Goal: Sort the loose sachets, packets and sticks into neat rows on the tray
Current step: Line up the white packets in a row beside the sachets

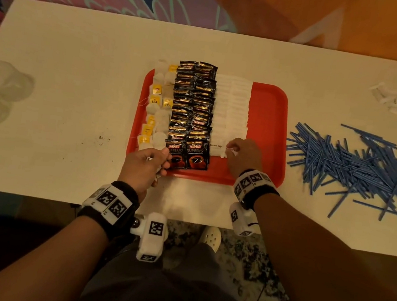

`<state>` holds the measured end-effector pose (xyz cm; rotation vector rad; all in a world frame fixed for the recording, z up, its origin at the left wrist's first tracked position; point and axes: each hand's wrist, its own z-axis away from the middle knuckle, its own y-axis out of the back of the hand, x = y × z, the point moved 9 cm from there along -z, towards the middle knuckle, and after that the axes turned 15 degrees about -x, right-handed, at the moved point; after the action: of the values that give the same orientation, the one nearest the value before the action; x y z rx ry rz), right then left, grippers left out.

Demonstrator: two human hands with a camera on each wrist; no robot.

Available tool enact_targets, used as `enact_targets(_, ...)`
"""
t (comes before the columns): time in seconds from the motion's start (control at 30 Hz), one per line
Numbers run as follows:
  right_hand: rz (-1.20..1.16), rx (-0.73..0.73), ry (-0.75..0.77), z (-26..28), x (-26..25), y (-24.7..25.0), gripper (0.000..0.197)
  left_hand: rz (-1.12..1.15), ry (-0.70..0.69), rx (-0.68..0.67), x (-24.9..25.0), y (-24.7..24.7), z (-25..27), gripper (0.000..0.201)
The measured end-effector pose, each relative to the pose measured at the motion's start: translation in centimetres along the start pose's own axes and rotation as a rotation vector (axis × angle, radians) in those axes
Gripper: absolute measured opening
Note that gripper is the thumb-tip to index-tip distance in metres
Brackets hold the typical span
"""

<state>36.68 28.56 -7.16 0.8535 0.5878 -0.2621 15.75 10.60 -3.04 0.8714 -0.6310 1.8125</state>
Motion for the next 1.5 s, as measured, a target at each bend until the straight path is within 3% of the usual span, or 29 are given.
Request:
enact_targets(0.27,0.052,0.041,-0.023,1.0,0.1,0.6,0.031,0.014,0.0,0.006,0.1,-0.3,0.3,0.024)
enact_targets(0.4,-0.014,0.072,0.003,2.6,-0.2,1.9,0.026,0.063,0.035,-0.042,0.8,-2.2,0.6,0.03)
enact_targets(0.5,-0.194,0.02,0.03,4.2,-1.2,2.5,0.014,0.119,0.053,-0.114,1.9,-4.8,0.6,0.045)
enact_targets(0.73,-0.377,-0.103,0.342,10.4,-7.3,4.5,0.008,0.127,0.059,-0.218,3.9,-10.3,1.3,0.059)
enact_targets(0.87,-0.329,-0.201,0.288,12.1,-7.0,5.0,0.01,0.072,0.051,-0.253,4.8,-13.1,2.5,0.057)
enact_targets(1.0,-0.508,-0.206,0.225,13.1,-5.1,5.4,0.018,0.031,0.042,-0.323,5.0,-15.4,3.7,0.057)
enact_targets(1.27,-0.74,-0.015,0.21,15.6,-2.7,7.4,0.017,0.105,-0.008,-0.398,4.8,-17.3,5.5,0.056)
enact_targets(1.5,-0.774,0.083,0.285,17.5,-2.5,9.0,0.011,0.23,-0.03,-0.407,4.9,-18.6,6.7,0.028)
